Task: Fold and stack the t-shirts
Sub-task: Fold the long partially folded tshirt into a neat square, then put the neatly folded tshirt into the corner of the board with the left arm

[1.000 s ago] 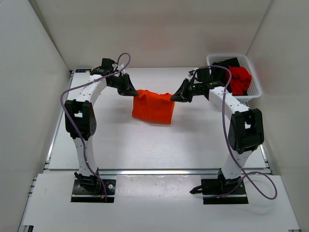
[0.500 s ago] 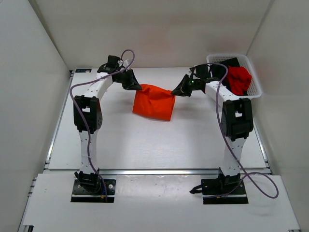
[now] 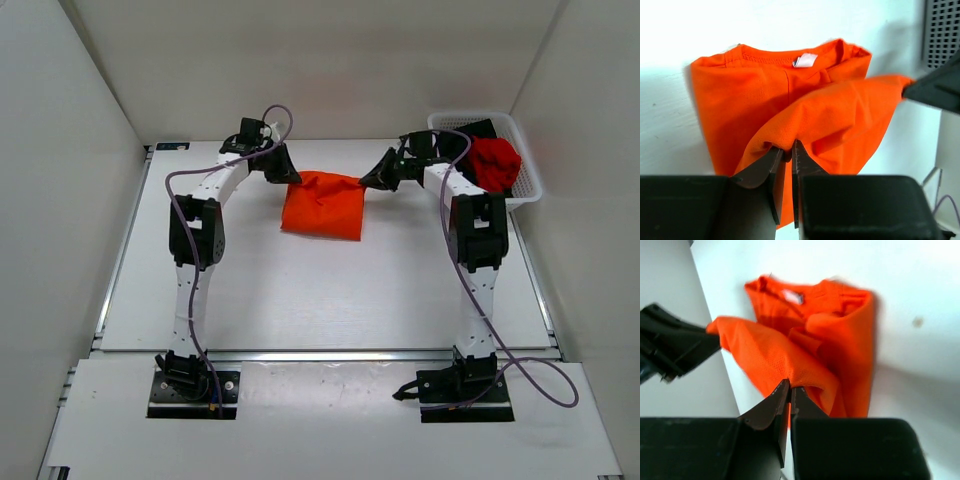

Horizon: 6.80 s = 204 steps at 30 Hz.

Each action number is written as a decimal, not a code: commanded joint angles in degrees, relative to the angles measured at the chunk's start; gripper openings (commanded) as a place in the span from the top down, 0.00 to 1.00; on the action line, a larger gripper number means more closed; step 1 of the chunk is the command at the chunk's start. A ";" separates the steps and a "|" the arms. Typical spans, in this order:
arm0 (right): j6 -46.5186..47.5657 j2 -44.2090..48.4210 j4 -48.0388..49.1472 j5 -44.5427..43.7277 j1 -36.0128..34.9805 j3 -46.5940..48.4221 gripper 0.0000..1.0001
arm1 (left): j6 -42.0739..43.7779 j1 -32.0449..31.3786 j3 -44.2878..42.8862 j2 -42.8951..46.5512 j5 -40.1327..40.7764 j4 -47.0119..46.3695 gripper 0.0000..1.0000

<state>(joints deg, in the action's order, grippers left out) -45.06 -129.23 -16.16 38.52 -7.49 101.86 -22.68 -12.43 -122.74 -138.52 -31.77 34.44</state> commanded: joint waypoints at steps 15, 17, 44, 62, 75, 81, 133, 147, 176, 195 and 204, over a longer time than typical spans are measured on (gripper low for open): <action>2.33 -24.20 -12.18 1.03 3.18 43.18 0.68 | 3.68 2.40 -5.31 0.09 11.81 0.63 0.36; 4.26 -27.91 -19.06 -0.46 3.35 53.98 0.70 | 4.21 2.58 -7.16 0.96 12.61 1.86 0.36; 18.95 -29.94 -34.02 -14.52 -6.14 57.39 1.00 | 23.21 -7.09 -0.31 0.53 20.42 -5.60 0.58; 19.66 -31.62 -35.61 -13.48 -6.13 59.50 1.00 | 21.01 -5.24 -0.83 -2.20 35.38 -10.80 0.42; 26.86 -18.17 -42.89 -24.81 -6.75 59.59 0.56 | 8.35 2.15 3.64 8.09 1.19 0.70 0.02; 28.79 -11.67 -45.53 -28.24 -5.88 56.25 0.56 | 10.55 -0.49 9.70 6.59 0.31 4.42 0.01; 30.03 4.95 -46.50 -30.44 -6.67 44.74 0.62 | 38.92 16.73 14.46 11.87 37.89 -1.21 0.99; 30.29 6.70 -46.33 -30.52 -7.01 42.54 0.61 | 42.98 23.67 15.87 10.21 60.59 -18.17 0.99; 31.08 8.64 -45.80 -30.09 -10.79 38.14 0.60 | 35.25 24.37 9.98 13.10 50.08 -11.60 0.12; 31.61 11.81 -45.27 -27.98 -9.74 32.52 0.62 | 21.71 27.36 8.57 3.44 26.41 -4.47 0.19; 31.44 10.41 -44.92 -28.67 -10.53 33.57 0.61 | 21.10 28.16 3.57 -2.62 24.74 -3.41 0.18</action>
<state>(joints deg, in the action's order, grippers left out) -13.91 -120.64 -62.70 10.26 -17.50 133.93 -0.97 15.40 -116.55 -139.02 -4.54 29.76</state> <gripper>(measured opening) 0.389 0.812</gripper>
